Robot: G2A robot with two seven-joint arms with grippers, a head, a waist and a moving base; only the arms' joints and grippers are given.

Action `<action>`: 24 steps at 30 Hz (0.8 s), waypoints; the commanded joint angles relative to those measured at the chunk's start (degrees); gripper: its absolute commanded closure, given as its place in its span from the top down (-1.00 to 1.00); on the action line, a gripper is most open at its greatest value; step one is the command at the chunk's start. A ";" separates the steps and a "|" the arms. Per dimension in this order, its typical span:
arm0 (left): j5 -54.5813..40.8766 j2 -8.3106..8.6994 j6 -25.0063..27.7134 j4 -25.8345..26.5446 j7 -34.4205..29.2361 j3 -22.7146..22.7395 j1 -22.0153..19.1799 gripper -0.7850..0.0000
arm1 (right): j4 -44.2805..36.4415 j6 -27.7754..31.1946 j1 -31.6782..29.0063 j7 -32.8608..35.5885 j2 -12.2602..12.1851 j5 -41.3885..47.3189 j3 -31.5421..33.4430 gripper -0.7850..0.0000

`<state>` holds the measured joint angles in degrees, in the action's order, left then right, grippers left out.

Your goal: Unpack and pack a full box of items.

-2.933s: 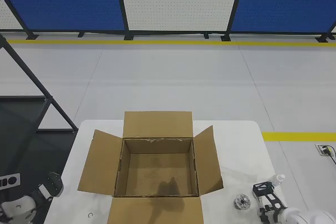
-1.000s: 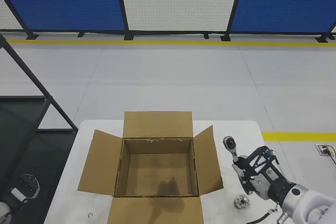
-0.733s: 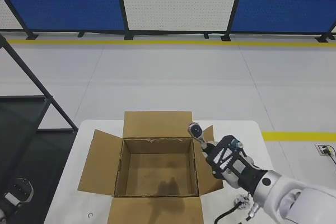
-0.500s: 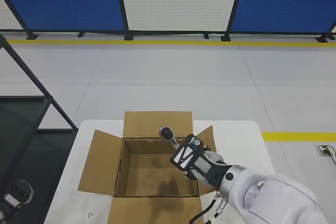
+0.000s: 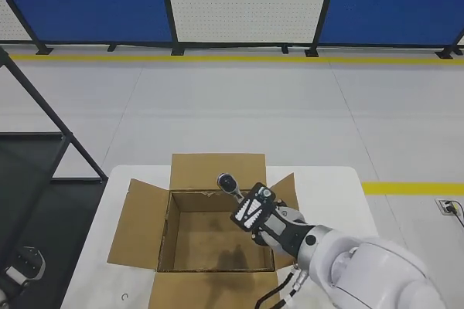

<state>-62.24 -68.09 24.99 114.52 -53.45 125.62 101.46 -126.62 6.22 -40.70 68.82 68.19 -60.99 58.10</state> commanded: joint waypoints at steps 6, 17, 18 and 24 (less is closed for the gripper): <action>0.00 0.00 0.00 0.00 0.00 0.00 0.00 1.00 | 15.60 5.63 11.07 -2.65 2.95 3.21 -11.64 -1.00; 0.00 0.00 0.00 0.00 0.00 0.00 0.00 1.00 | 45.83 8.41 26.11 -5.98 10.95 13.77 -26.67 -1.00; 0.00 0.00 0.00 0.00 0.00 0.00 0.00 1.00 | 47.83 8.11 26.49 -5.94 11.48 13.66 -27.55 -1.00; 0.00 0.00 0.00 0.00 0.00 0.00 0.00 1.00 | 57.38 6.65 26.64 -6.79 14.35 14.50 -31.54 -1.00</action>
<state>-62.24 -68.09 24.99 114.52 -53.45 125.62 101.46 -71.10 13.42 -14.05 61.74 82.16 -46.37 27.10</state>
